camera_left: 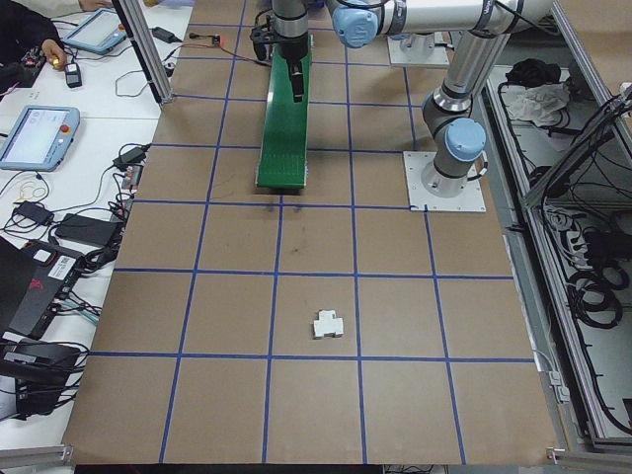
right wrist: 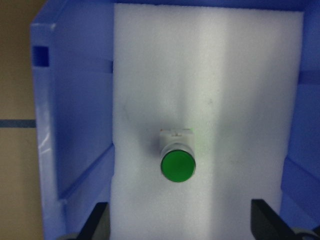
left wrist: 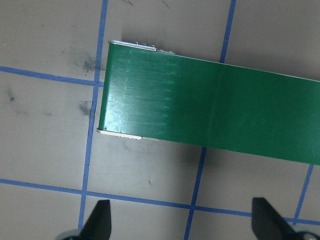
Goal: Move button from left to right
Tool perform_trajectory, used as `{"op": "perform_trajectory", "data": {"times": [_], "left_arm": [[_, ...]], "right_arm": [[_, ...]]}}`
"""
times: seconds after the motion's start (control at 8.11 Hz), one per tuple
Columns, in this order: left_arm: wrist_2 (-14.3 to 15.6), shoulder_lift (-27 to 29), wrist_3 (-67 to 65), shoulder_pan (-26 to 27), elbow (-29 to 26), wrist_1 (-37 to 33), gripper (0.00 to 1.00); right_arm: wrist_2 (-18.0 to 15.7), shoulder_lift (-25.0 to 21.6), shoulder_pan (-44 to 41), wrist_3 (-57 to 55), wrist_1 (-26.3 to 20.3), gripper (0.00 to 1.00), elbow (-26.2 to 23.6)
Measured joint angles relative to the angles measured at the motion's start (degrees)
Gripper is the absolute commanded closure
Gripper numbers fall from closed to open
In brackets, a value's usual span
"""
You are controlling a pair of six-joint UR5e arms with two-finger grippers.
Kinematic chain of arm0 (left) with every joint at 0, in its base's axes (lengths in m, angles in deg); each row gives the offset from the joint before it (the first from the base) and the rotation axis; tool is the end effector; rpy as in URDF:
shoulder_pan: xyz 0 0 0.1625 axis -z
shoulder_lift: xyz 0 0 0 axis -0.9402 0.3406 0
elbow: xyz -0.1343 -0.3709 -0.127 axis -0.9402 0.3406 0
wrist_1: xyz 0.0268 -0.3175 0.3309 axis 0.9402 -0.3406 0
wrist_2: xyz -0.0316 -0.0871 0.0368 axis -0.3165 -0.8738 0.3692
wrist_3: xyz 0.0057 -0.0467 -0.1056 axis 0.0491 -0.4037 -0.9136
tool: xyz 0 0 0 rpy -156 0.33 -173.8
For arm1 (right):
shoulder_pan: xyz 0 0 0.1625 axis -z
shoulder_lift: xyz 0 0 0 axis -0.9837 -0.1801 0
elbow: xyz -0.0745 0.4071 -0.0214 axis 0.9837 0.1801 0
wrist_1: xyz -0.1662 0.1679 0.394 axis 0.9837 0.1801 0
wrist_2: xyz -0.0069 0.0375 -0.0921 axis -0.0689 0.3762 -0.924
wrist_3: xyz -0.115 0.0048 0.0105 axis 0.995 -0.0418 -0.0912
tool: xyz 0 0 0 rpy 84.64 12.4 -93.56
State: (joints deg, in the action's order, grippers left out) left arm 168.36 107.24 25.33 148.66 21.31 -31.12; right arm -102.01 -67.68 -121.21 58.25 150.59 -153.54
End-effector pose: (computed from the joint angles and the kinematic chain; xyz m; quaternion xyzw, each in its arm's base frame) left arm -0.0274 -0.5480 0.4791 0.0881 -0.9960 -0.0106 0.0104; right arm -0.4163 -0.5523 0.2509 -0.0030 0.9996 0.0044 0.0285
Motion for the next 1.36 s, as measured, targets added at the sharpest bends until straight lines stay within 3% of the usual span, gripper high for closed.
{"op": "perform_trajectory", "data": {"times": [0.25, 0.62, 0.99, 1.36], "left_arm": [[0.0, -0.02, 0.0, 0.0, 0.03, -0.03, 0.0], [0.0, 0.03, 0.0, 0.0, 0.05, 0.01, 0.0], [0.0, 0.08, 0.0, 0.0, 0.08, 0.36, 0.0], [0.12, -0.06, 0.0, 0.0, 0.09, 0.53, 0.0]], "right_arm": [[0.02, -5.25, -1.33, -1.97, -7.65, 0.0, -0.18], [0.85, -17.29, -10.51, -11.24, -18.7, 0.0, -0.2], [3.72, -24.0, -26.4, -27.64, -20.85, 0.0, 0.23], [3.53, -25.29, -42.21, -43.58, -18.62, 0.0, 0.34]]}}
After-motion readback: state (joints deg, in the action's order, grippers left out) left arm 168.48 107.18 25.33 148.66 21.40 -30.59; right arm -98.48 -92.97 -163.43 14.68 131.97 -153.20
